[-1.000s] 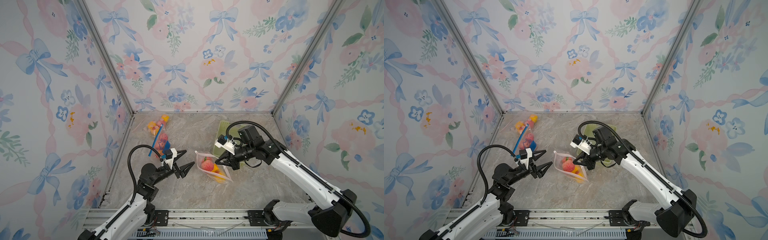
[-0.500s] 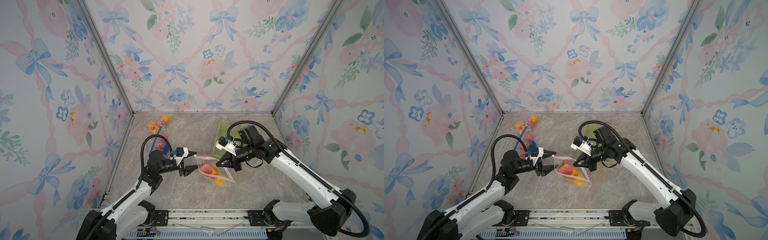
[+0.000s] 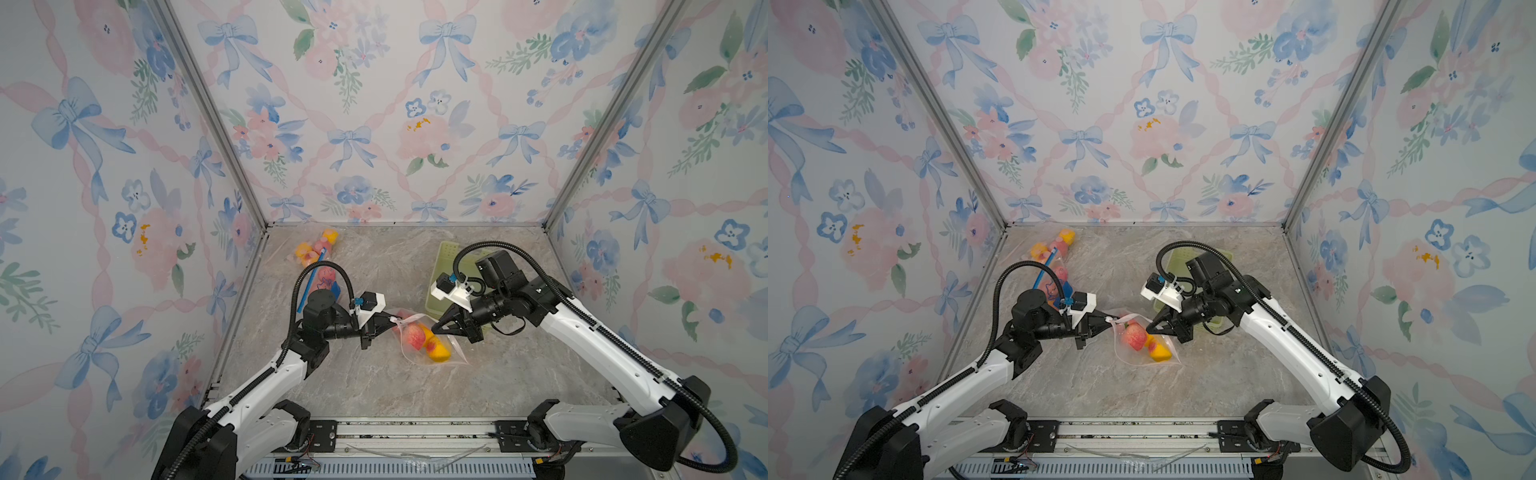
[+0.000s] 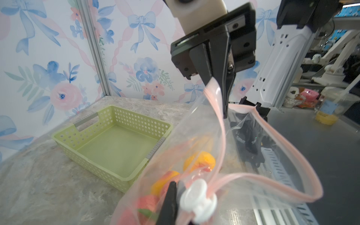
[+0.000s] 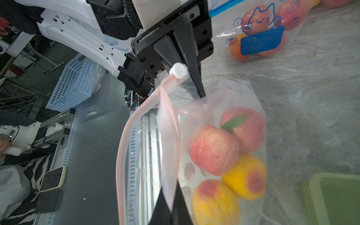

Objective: Place the peach in a zip-top bag and seal the zipper
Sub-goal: Zip the zipper on the zipper food storage bag.

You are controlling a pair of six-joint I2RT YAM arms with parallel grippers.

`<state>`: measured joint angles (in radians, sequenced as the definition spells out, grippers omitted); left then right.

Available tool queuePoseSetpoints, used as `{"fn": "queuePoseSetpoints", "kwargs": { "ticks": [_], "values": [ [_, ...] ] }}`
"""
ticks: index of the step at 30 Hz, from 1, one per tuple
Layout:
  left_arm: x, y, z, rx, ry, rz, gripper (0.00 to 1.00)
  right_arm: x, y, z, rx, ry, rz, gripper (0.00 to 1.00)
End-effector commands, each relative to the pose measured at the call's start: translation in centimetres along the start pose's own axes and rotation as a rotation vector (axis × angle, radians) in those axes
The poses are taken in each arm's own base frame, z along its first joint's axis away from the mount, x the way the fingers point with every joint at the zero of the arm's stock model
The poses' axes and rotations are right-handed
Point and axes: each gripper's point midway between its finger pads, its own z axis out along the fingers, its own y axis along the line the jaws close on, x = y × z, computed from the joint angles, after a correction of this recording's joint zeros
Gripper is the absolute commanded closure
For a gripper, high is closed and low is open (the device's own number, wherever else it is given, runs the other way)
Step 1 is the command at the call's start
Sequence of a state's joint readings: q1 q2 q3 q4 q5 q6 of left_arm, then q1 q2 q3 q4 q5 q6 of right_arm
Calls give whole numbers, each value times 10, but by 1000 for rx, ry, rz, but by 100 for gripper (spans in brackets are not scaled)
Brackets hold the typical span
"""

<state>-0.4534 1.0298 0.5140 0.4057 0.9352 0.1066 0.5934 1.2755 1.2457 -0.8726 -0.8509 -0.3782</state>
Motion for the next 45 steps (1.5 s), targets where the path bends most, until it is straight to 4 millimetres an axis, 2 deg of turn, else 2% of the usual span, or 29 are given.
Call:
{"fn": "queuePoseSetpoints", "kwargs": {
  "ticks": [1,8,11,12,13,14,17,22,24,29,35,37,38,40,42,45],
  "values": [
    [-4,4,1,-16,32,22,100,-3,1,-9,27,-19,-4,100],
    [-8,22,-6,-136,133,29,100,10,-22,-20,200,2,54,99],
    [-8,33,-10,-198,189,8,100,19,-38,-25,305,36,111,94],
    [-2,37,-11,-221,219,-11,100,22,-44,-27,353,47,137,91],
    [-12,44,-12,-252,224,-6,100,24,-51,-30,402,60,162,91],
    [-12,49,-13,-274,240,-14,100,27,-58,-32,448,73,182,90],
    [-7,60,-15,-321,289,-37,100,34,-72,-39,575,116,237,79],
    [-1,70,-12,-348,319,-79,100,34,-75,-32,698,171,231,71],
    [3,72,-12,-355,331,-78,100,31,-78,-30,738,164,244,58],
    [9,74,-11,-352,346,-83,100,30,-89,-23,790,142,304,55],
    [3,72,-16,-371,340,-60,100,12,-70,-8,646,78,218,43],
    [0,66,-17,-346,340,-41,100,6,-65,-6,617,62,178,31],
    [-1,63,-17,-332,341,-34,100,3,-64,-6,609,58,164,29],
    [2,60,-17,-315,356,-25,100,-5,-61,-5,584,56,126,27],
    [2,59,-17,-308,367,-23,100,-15,-57,-1,544,53,87,21],
    [-2,58,-15,-290,366,-19,100,-37,-49,7,464,19,25,20]
  ]
}}
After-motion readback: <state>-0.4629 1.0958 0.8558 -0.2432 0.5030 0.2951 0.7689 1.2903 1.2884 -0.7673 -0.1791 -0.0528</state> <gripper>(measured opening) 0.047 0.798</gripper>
